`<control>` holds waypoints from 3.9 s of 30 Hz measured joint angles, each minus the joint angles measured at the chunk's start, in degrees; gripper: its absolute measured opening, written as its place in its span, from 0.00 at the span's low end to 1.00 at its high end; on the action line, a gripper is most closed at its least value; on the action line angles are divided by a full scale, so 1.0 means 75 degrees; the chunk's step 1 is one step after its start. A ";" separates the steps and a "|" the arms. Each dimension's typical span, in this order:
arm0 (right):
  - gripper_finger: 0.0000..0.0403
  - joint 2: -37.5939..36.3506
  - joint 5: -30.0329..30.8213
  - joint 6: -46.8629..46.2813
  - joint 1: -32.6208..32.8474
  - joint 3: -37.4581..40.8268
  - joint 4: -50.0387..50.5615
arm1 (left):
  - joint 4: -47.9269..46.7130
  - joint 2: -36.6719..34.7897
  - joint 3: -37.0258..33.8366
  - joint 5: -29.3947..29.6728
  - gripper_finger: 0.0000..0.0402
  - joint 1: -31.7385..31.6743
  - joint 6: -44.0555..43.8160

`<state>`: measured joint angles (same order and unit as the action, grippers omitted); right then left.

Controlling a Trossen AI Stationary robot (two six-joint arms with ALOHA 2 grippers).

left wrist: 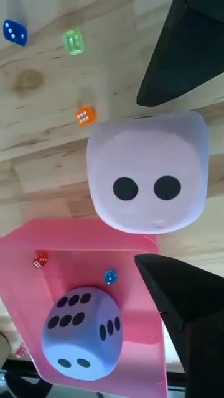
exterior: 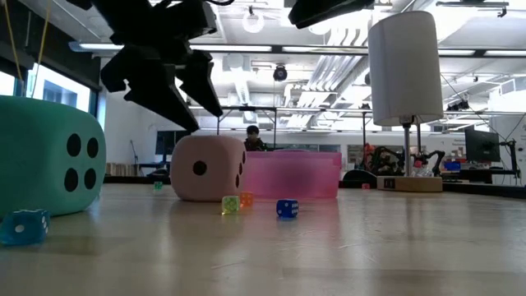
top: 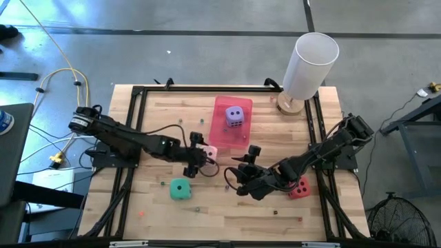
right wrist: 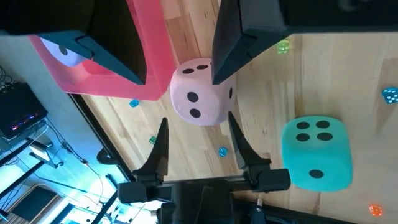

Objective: Pick & Place Dice
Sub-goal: Put the large pink die into the red bin

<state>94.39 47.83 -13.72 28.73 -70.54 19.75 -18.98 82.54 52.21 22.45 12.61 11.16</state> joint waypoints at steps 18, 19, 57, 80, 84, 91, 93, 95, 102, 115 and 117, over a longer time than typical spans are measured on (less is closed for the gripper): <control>0.43 0.0000 -0.0006 -0.0020 0.0000 0.0000 -0.0023 | -0.0193 0.0152 0.0010 -0.1403 0.99 -0.0775 -0.0697; 0.43 0.0000 -0.0006 -0.0023 0.0000 -0.0003 -0.0015 | -0.0130 0.0184 0.0016 -0.1485 0.99 -0.0825 -0.0697; 0.43 0.0000 -0.0036 0.0000 -0.0003 -0.0003 0.0026 | -0.0202 0.0968 0.0000 -0.2543 0.80 -0.1392 -0.1325; 0.43 0.0000 0.0023 -0.0133 0.0003 -0.0003 -0.0007 | 0.0798 -0.1551 0.0323 -0.1740 0.80 -0.2332 -0.2494; 0.43 0.0000 -0.0015 -0.0227 0.0021 -0.0003 -0.0062 | 0.1206 -0.1151 0.0338 -0.2469 0.80 -0.3142 -0.2477; 0.43 0.0000 -0.0003 -0.0230 0.0177 -0.0003 -0.0181 | 0.1675 -0.0015 0.0332 -0.3833 0.81 -0.3770 -0.2302; 0.43 0.0000 -0.0011 -0.0230 0.0180 -0.0003 -0.0212 | 0.1916 0.0216 0.0332 -0.3761 0.82 -0.3767 -0.2247; 0.43 0.0000 -0.0006 -0.0230 0.0192 -0.0003 -0.0265 | 0.2163 0.0362 0.0332 -0.3487 0.82 -0.3760 -0.2448; 0.43 0.0000 -0.0006 -0.0333 0.0221 -0.0003 -0.0324 | 0.2343 0.0487 0.0332 -0.3135 0.82 -0.3755 -0.2397; 0.43 0.0000 -0.0003 -0.0580 0.0163 -0.0003 -0.0372 | 0.2511 0.0628 0.0323 -0.3227 0.89 -0.3720 -0.2889; 0.43 0.0000 -0.0005 -0.0687 0.0163 -0.0003 -0.0367 | 0.2620 0.0722 0.0329 -0.3225 0.91 -0.3720 -0.3006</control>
<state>94.39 47.79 -18.87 29.95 -70.57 16.99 0.67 87.96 54.68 -1.74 -15.29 -11.39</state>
